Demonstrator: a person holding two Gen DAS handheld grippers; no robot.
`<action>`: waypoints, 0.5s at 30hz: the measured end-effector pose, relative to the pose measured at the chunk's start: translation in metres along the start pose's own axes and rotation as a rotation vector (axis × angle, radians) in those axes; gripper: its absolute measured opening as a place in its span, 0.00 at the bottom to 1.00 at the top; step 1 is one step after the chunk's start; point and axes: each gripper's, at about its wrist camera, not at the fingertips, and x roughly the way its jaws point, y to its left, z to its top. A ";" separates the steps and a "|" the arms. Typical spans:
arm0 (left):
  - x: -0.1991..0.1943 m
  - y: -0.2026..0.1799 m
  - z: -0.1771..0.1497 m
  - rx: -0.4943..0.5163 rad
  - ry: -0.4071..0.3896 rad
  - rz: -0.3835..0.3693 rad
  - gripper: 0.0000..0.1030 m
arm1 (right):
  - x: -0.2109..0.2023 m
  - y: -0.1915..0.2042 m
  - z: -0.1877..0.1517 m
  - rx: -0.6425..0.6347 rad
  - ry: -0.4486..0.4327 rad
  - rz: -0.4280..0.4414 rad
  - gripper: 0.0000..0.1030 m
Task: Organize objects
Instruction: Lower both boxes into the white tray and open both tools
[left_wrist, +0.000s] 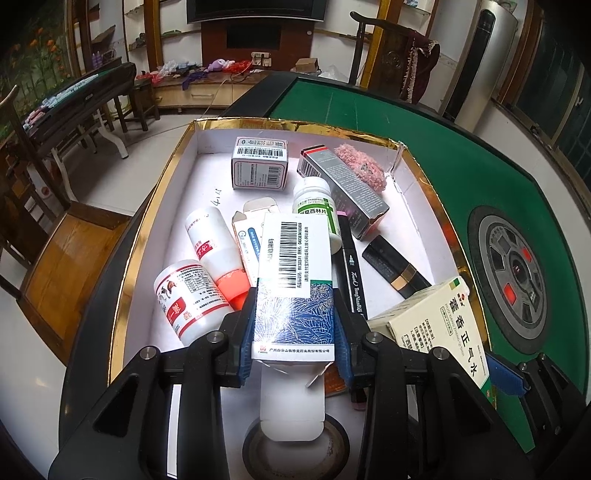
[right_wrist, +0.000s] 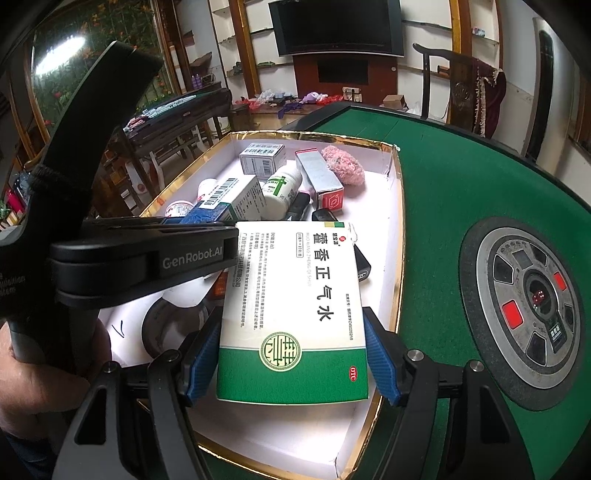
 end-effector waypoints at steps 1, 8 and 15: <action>0.000 0.000 0.000 -0.003 0.001 0.005 0.41 | 0.000 0.000 0.000 -0.004 0.001 -0.005 0.69; -0.003 -0.003 0.000 0.009 -0.001 0.005 0.70 | -0.002 -0.001 0.000 -0.003 0.010 -0.019 0.74; -0.005 -0.005 0.000 0.007 0.003 -0.008 0.70 | -0.011 0.002 -0.001 -0.017 -0.019 -0.028 0.82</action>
